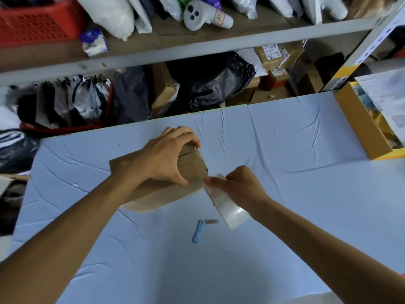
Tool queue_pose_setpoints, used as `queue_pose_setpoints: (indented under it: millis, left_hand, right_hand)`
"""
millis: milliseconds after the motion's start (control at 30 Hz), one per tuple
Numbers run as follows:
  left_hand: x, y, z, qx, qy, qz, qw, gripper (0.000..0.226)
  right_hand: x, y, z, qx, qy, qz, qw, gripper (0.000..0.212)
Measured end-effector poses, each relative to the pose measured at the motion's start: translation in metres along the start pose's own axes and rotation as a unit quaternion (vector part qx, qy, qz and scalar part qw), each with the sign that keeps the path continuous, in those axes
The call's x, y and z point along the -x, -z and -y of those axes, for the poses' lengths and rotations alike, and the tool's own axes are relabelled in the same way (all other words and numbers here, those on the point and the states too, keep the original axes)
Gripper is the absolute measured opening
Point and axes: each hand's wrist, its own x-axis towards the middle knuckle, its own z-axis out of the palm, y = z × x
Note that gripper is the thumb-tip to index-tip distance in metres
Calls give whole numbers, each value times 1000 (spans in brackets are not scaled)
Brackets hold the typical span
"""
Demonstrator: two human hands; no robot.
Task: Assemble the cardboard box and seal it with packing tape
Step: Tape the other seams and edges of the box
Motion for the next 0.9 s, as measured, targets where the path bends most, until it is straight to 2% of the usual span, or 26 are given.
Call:
queue_pose_setpoints:
  millis: [100, 167, 333, 467, 667, 767, 900]
  left_hand:
    - [-1, -4, 3, 6, -7, 2, 1000, 86]
    - [-4, -5, 2, 4, -28, 16, 999, 87]
    - [-6, -1, 12, 74, -47, -3, 996, 84]
    - [-7, -1, 13, 55, -52, 22, 997, 74]
    - [-7, -2, 13, 35, -51, 14, 998, 75]
    - [-6, -2, 14, 75, -52, 25, 996, 76]
    - [-10, -8, 8, 138, -48, -22, 989, 40]
  right_hand:
    - [-4, 0, -9, 49, -41, 7, 998, 66]
    - [-3, -2, -16, 37, -47, 11, 998, 67]
    - [4, 0, -15, -59, -8, -20, 998, 61]
    - [7, 4, -25, -75, 40, -5, 996, 40]
    - [6, 8, -28, -119, 57, -20, 991, 34]
    - [3, 7, -34, -97, 74, -34, 992, 25]
    - [-1, -1, -42, -76, 59, -32, 995, 24]
